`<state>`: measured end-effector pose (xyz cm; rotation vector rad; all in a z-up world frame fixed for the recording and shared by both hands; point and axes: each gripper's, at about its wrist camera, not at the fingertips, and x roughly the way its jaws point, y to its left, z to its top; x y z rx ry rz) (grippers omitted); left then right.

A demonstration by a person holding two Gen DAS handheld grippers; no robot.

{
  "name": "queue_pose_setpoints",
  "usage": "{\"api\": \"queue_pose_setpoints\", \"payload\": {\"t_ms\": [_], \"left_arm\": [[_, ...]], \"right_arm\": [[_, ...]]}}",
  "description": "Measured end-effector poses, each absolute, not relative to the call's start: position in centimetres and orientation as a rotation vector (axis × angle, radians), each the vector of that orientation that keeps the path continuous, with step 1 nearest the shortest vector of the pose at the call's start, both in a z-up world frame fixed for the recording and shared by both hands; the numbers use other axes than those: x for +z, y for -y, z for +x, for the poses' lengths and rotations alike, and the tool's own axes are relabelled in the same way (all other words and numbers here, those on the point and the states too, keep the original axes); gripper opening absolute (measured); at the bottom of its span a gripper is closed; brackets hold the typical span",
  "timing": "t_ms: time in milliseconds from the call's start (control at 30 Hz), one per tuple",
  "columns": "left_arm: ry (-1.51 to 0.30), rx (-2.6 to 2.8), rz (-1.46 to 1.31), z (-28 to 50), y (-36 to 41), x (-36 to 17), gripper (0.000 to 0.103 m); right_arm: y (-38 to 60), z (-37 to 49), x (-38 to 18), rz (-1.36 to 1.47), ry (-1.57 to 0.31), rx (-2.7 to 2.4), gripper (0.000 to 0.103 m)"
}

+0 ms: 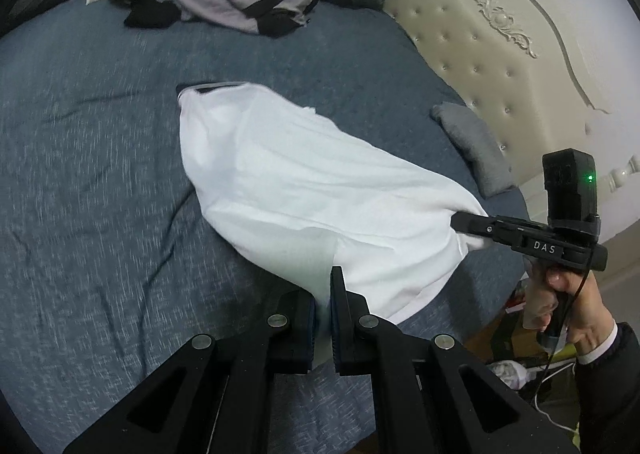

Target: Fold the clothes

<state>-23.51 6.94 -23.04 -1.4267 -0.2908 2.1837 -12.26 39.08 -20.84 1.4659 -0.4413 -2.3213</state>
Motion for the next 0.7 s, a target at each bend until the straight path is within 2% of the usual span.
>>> {"api": "queue_pose_setpoints", "payload": {"t_ms": [700], "left_arm": [[0.204,2.220,-1.304,-27.5,-13.0,-13.9,0.006]], "right_arm": [[-44.2,-14.5,-11.6,1.321,0.350,-2.481,0.007]]}}
